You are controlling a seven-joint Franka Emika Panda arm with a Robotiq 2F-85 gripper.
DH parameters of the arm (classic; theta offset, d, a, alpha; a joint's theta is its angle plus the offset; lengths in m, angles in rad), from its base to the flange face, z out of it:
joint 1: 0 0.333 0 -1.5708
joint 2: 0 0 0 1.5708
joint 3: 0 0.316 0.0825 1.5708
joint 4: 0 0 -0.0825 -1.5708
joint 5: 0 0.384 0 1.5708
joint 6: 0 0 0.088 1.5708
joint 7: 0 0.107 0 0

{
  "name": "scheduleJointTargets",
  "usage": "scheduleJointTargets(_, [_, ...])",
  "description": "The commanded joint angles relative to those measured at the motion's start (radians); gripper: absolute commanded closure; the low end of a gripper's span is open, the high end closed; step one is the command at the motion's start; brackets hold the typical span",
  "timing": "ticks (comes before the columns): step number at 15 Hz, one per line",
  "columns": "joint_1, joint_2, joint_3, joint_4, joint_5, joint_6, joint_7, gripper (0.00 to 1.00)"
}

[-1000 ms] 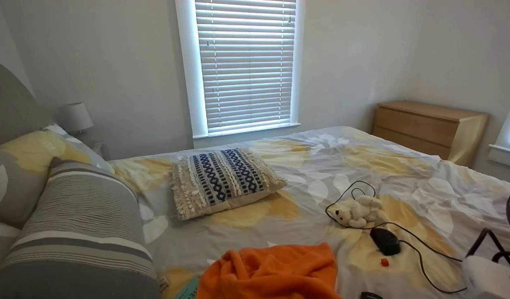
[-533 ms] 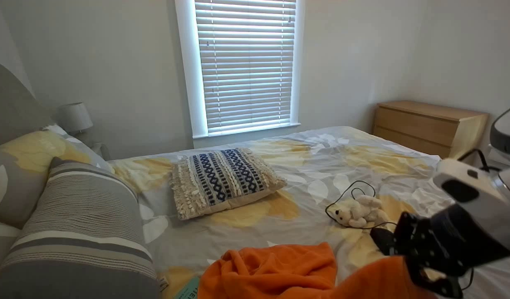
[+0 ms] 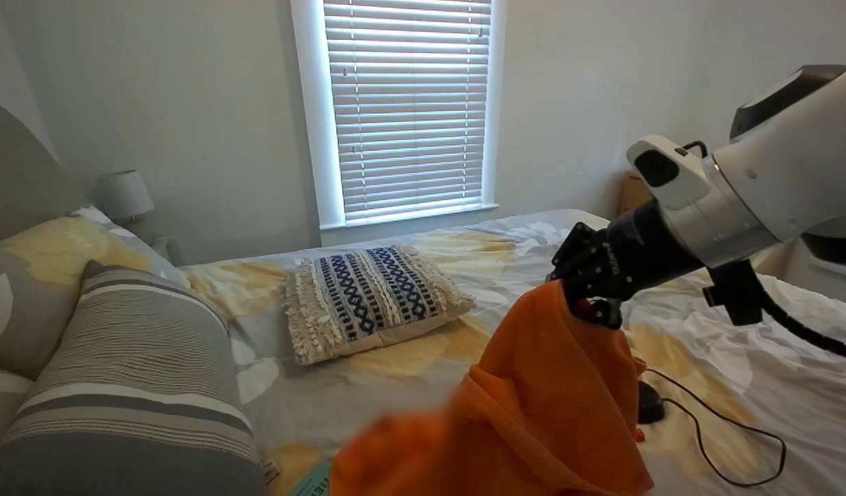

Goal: Fold the orange towel on the bed once

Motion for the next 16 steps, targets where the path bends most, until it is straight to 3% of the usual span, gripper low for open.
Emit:
scheduleJointTargets(1, [0.000, 0.017, 0.002, 0.012, 0.004, 0.002, -0.007, 0.91])
scheduleJointTargets(6, [0.000, 0.041, 0.002, 0.026, 0.006, 0.003, -0.012, 0.91])
scheduleJointTargets(7, [0.000, 0.041, 0.002, 0.027, 0.006, 0.004, -0.012, 0.98])
scheduleJointTargets(12, [-0.018, 0.224, 0.055, 0.162, 0.101, 0.161, -0.128, 0.98])
scheduleJointTargets(16, [0.015, 0.391, 0.032, 0.235, 0.044, 0.242, -0.092, 0.98])
